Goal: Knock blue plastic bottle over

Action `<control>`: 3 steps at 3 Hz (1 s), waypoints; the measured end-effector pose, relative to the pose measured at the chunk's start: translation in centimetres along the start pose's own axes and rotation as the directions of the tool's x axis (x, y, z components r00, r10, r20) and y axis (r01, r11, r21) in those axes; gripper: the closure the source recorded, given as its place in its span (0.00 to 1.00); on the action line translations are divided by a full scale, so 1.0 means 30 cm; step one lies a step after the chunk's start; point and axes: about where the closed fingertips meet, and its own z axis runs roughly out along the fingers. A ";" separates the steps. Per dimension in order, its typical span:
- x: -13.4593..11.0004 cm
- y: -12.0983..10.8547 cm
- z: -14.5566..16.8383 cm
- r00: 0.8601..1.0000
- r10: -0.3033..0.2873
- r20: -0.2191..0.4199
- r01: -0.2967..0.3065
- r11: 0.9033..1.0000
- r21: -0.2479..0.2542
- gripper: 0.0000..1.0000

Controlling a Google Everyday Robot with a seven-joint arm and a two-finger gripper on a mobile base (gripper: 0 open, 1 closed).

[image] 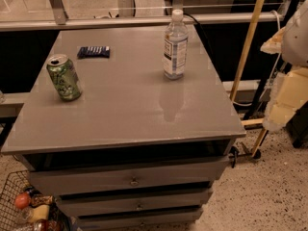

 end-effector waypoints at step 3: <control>-0.165 -0.248 0.083 0.942 0.248 0.227 -0.262 0.965 0.032 0.00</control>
Offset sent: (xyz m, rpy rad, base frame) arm 0.0971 0.0250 0.0000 0.3172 -0.0636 -0.2065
